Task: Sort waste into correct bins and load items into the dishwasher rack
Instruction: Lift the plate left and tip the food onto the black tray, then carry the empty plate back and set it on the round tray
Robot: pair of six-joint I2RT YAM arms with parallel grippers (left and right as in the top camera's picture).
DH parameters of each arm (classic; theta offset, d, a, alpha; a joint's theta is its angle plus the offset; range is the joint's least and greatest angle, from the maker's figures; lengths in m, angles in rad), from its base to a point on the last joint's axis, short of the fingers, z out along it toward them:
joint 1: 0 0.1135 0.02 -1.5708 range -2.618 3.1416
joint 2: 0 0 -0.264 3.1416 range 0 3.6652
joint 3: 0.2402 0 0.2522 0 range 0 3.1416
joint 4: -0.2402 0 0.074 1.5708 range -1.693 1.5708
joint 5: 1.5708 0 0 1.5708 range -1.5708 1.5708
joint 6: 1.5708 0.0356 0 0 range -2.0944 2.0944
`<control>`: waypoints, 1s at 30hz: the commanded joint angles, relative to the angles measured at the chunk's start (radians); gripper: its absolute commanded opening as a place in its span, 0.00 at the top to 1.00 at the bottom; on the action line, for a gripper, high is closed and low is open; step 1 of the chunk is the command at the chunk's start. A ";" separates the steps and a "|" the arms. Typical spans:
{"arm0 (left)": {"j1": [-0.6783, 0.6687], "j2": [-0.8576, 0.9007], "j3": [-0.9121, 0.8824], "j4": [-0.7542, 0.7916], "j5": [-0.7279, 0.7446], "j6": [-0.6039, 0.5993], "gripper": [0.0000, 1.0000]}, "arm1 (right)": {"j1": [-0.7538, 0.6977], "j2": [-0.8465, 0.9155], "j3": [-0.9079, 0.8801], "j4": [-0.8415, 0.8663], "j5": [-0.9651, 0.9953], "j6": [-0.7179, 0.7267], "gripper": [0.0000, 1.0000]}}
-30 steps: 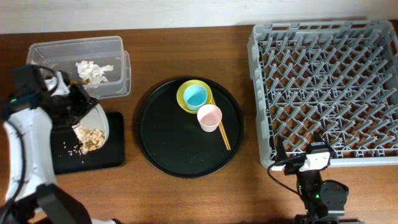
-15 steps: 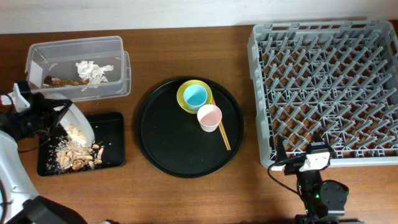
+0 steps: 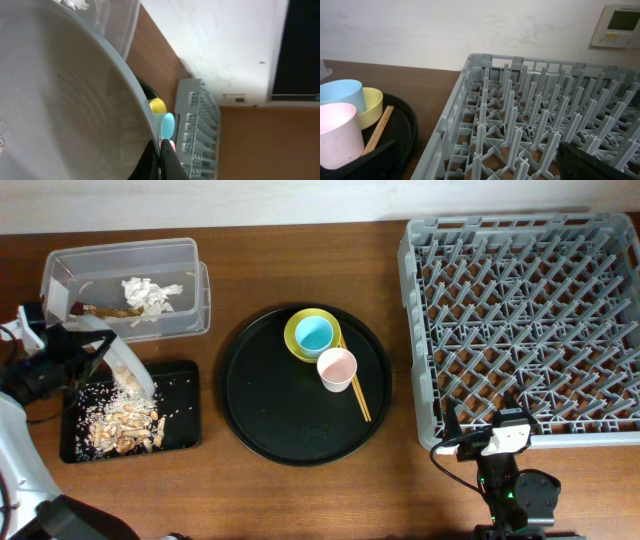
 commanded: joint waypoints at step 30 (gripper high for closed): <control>-0.021 0.021 -0.003 -0.483 0.234 0.383 1.00 | 0.006 -0.006 -0.009 0.000 0.005 -0.007 0.02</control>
